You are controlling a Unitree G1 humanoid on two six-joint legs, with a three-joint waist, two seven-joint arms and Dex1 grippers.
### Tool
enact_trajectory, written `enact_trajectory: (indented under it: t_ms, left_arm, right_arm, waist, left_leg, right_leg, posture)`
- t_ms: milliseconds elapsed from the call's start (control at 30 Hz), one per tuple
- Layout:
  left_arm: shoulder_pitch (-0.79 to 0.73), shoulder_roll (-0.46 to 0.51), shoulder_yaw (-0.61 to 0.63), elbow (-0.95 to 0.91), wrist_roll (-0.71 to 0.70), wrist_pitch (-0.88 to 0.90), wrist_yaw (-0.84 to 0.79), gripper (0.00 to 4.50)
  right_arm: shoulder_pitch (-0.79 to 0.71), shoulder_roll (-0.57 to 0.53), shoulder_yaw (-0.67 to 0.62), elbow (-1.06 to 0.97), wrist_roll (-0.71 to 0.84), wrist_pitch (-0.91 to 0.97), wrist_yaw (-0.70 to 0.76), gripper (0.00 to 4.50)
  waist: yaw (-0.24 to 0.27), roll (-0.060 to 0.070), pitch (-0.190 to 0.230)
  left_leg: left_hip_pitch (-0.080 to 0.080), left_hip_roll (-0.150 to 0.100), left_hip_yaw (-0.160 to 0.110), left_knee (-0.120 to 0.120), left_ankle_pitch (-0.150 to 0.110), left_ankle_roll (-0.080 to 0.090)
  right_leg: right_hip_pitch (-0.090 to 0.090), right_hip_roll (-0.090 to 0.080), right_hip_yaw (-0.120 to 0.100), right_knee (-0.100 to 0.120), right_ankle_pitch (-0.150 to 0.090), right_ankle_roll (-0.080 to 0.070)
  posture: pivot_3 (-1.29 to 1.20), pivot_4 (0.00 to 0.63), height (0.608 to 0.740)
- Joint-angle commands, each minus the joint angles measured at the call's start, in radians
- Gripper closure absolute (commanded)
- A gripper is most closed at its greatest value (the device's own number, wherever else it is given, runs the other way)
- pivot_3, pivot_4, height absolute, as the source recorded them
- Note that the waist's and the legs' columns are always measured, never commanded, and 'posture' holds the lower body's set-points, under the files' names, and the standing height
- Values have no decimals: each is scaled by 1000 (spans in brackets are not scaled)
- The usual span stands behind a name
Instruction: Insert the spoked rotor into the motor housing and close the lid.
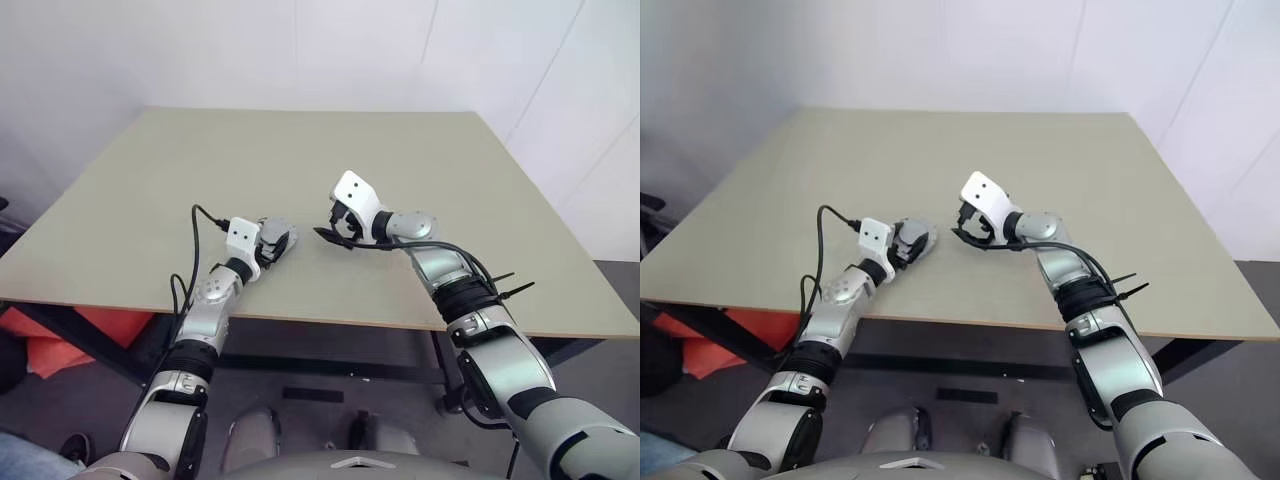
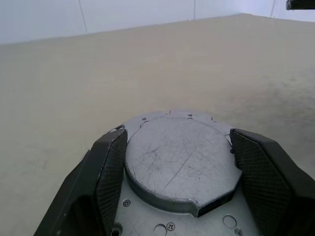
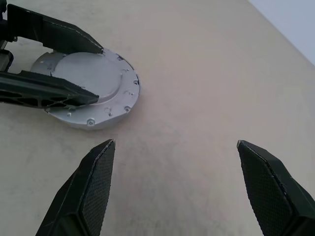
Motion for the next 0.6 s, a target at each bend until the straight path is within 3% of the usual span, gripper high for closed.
enact_trajectory:
  t_ms: [33,167,200,233,267,300,333,367,400,433,467,567,600]
  left_arm:
    - [5,-2,53,15,-39,42,18,1436]
    - [7,-17,85,-13,-85,62,5,1436]
    - [6,-20,93,-21,-95,73,5,1436]
    - [4,-19,96,-25,-96,80,8,1436]
    - [3,-18,97,-28,-96,83,12,1436]
    - [2,-15,98,-32,-86,79,22,1436]
    - [2,-13,97,-36,-76,74,30,1436]
    - [1,-10,96,-39,-66,67,38,1436]
    - [1,-9,96,-40,-59,63,43,1436]
    - [0,-7,94,-39,-50,59,49,1436]
    - [-2,-6,93,-39,-44,56,54,1436]
    - [-8,-8,91,-37,-31,46,68,1436]
    - [-10,-9,92,-37,-28,44,71,1436]
  right_arm:
    - [-6,-5,0,-29,1,-14,5,0]
    - [-4,-5,-1,-30,-1,-12,6,0]
    - [-4,-5,-1,-29,-1,-12,6,0]
    - [-4,-5,-1,-28,-2,-12,6,0]
    - [-4,-4,-1,-27,-2,-12,6,0]
    - [-4,-4,0,-29,-2,-12,5,0]
    - [-3,-4,0,-30,-2,-11,5,0]
    - [-2,-4,0,-31,-2,-10,6,0]
    - [-2,-5,0,-32,-1,-10,6,0]
    - [-1,-5,1,-33,-1,-10,6,0]
    - [-1,-6,2,-33,-1,-10,6,0]
    - [-1,-5,3,-32,-3,-11,7,0]
    - [-1,-6,2,-32,-3,-11,8,0]
  waist:
    - [-5,1,1]
    - [-8,8,5]
    - [-3,2,6]
    - [12,-15,4]
    - [18,-30,9]
    - [35,-20,6]
    - [39,-14,2]
    - [34,-12,-2]
    - [31,-13,-4]
    - [25,-14,-3]
    - [23,-14,-4]
    - [24,-13,-4]
    - [23,-13,-4]
  left_leg:
    - [0,-1,-6,0,0,-1]
    - [2,6,-16,-1,-2,-3]
    - [1,7,-12,-5,-2,-4]
    - [2,5,1,-10,-2,-5]
    - [7,2,27,-14,0,-8]
    - [13,-4,27,23,-27,-29]
    - [13,-10,-13,71,-55,-34]
    - [18,-23,-43,82,-55,-35]
    - [21,-25,-50,52,-75,-43]
    - [18,-21,-45,43,-63,-45]
    - [16,-21,-42,45,-63,-43]
    - [17,-14,-35,38,-64,-43]
    - [18,-12,-34,36,-64,-44]
  right_leg:
    - [2,0,-6,-6,0,0]
    - [12,-1,-29,-20,0,0]
    - [12,-1,-28,-7,0,-1]
    - [8,-2,-18,23,-11,-15]
    - [5,-2,16,64,-31,-9]
    - [-19,-1,29,69,-33,-7]
    - [-17,-1,28,69,-33,-7]
    - [-21,2,21,65,-33,-7]
    - [-30,7,17,60,-29,-9]
    - [-35,16,22,47,-5,-19]
    - [-38,16,24,48,13,-35]
    - [-36,17,21,47,11,-38]
    - [-34,17,18,44,7,-32]
  posture:
    - [0,0,740]
    - [0,0,740]
    - [0,0,740]
    - [0,0,740]
    - [0,0,740]
    - [0,0,740]
    - [0,0,740]
    - [0,0,740]
    - [0,0,740]
    - [0,0,740]
    - [0,0,740]
    - [0,0,740]
    - [0,0,740]
